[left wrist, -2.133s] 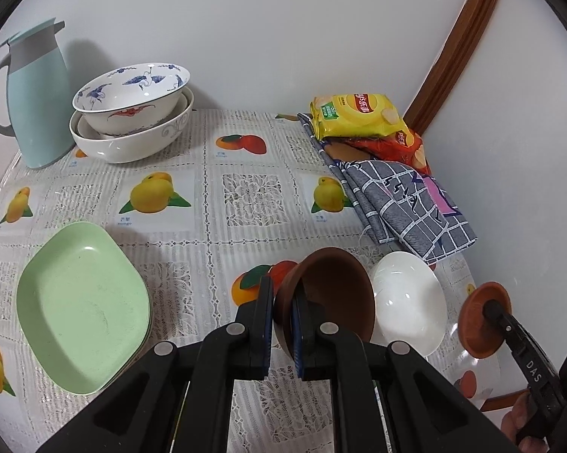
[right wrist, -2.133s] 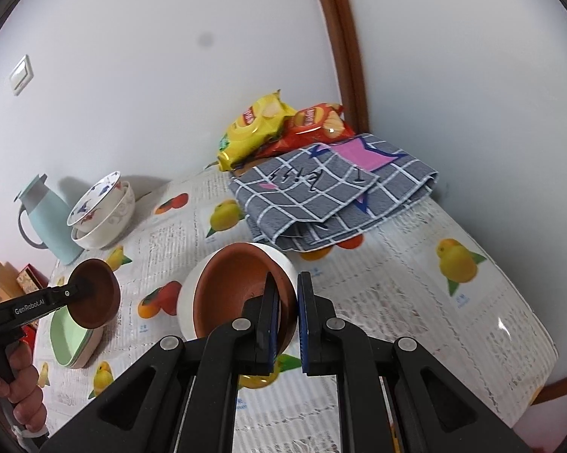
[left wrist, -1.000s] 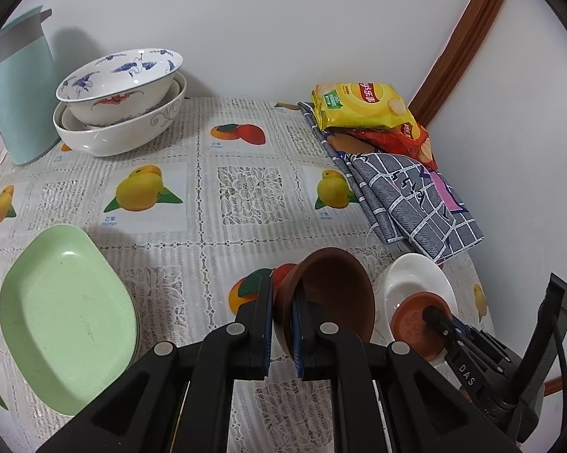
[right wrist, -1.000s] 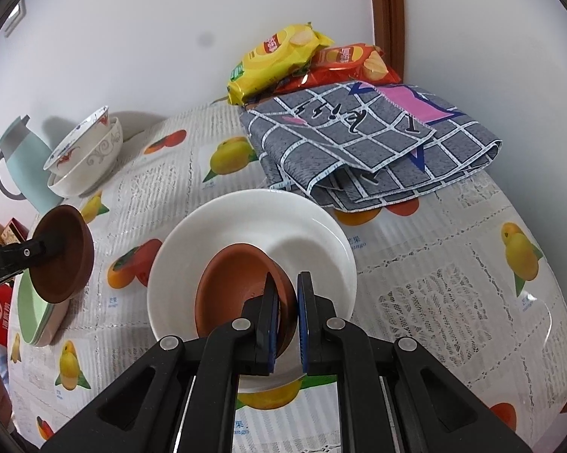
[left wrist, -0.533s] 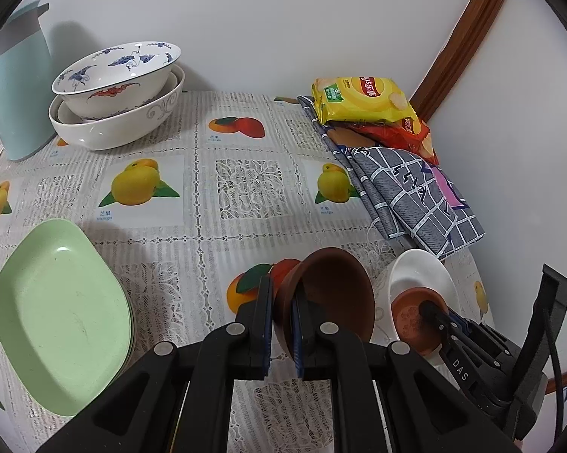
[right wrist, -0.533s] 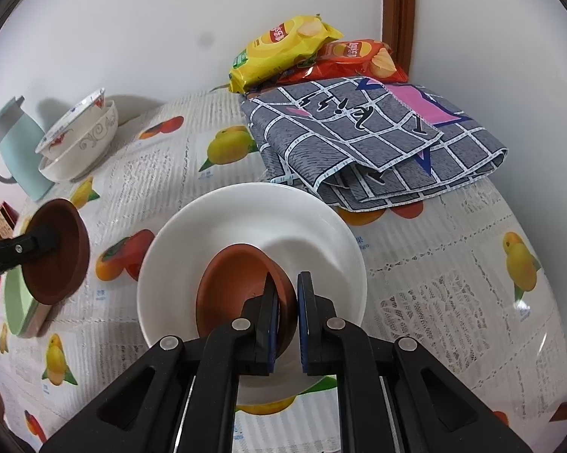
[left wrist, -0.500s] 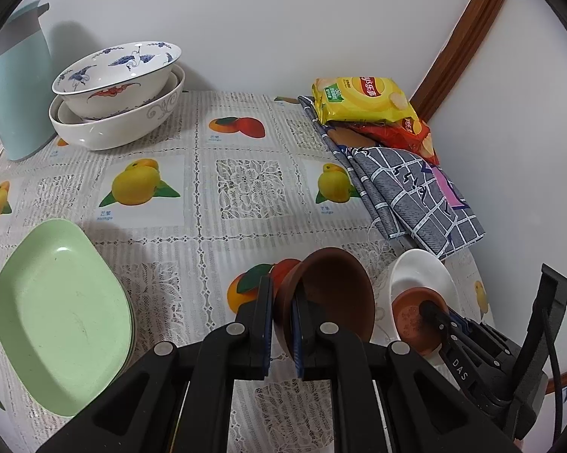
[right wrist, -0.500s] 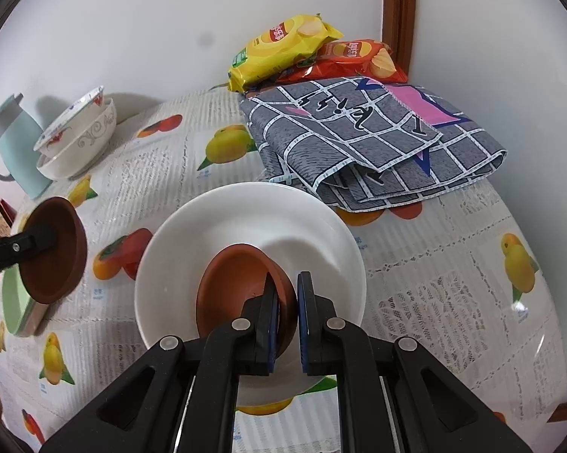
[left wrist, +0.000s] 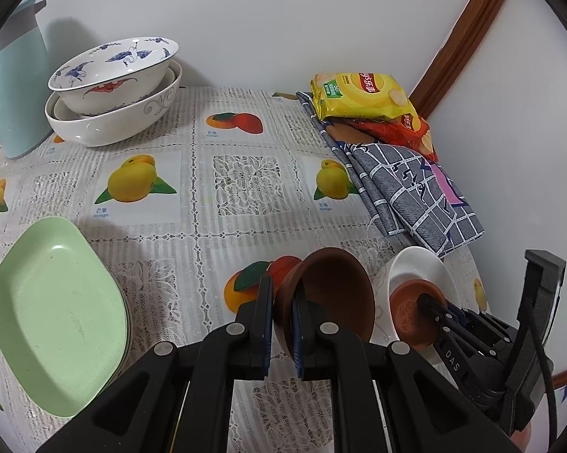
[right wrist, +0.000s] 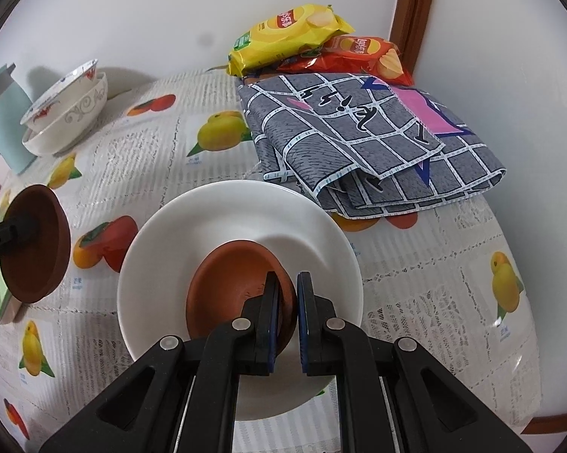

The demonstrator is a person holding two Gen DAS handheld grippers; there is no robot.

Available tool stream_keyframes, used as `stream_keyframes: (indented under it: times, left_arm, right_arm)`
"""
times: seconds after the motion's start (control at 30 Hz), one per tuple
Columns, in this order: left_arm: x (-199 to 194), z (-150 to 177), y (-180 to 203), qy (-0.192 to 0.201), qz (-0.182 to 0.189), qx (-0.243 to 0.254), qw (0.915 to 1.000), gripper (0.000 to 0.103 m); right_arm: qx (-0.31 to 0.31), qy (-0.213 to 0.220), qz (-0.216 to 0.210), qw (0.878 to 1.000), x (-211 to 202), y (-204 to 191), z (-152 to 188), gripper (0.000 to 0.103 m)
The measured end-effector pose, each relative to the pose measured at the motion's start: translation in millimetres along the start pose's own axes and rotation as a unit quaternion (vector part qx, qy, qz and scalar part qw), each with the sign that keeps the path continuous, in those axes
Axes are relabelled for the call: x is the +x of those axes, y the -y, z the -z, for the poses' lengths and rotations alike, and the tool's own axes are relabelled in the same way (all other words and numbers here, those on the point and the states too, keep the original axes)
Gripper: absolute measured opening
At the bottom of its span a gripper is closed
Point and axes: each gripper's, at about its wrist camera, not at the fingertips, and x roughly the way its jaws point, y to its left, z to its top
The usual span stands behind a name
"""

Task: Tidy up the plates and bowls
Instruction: 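Open the right gripper and pull it back from the white bowl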

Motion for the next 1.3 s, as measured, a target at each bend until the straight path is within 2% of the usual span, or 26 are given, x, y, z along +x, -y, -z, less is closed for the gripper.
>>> stream_keyframes:
  times: [0.4,0.7,1.0,1.3]
  left_arm:
    - [0,1,-1,-0.003,0.002,0.0,1.0,0.009]
    - [1,1,-1,-0.005,0.002,0.002,1.0,0.009]
    - [3,3,2,-0.01,0.004,0.005,0.9999,0.009]
    - [4,3,2,-0.011,0.004,0.005,0.9999,0.009]
  right_arm:
    - [-0.051,-0.023,0.052,0.997,9,-12,-2,0.013]
    - [-0.062,-0.024,0.051,0.997,10,-12,-2,0.013]
    - [-0.08,-0.037,0.048,0.995,13,-15,-4,0.022]
    - [-0.089,-0.041,0.045,0.994,15,-18,-3,0.023]
